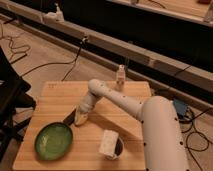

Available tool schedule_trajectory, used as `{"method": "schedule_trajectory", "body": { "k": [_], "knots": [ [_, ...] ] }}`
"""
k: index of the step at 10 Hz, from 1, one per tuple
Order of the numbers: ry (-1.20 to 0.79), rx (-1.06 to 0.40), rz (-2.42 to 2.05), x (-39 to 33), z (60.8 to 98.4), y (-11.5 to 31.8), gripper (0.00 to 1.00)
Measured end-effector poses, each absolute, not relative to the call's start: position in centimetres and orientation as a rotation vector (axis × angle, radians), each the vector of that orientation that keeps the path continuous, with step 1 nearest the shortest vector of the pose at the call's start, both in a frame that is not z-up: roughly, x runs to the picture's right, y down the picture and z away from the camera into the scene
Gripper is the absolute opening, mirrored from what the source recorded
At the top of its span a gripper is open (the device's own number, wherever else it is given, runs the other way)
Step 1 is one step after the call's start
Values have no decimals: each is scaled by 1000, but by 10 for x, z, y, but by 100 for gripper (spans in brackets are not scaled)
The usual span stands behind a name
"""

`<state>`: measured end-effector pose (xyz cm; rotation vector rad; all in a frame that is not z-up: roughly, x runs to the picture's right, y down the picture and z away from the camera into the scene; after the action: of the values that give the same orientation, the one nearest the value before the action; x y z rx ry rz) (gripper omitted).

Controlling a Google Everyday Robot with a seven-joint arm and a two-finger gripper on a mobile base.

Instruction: Push the eraser across the table

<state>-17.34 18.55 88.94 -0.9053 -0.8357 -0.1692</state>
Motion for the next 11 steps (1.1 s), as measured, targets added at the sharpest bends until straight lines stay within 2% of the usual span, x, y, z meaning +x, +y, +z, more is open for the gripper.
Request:
{"method": "schedule_trajectory", "body": {
  "k": [11],
  "knots": [
    [-943, -731, -197, -255, 908, 119, 0]
  ]
}}
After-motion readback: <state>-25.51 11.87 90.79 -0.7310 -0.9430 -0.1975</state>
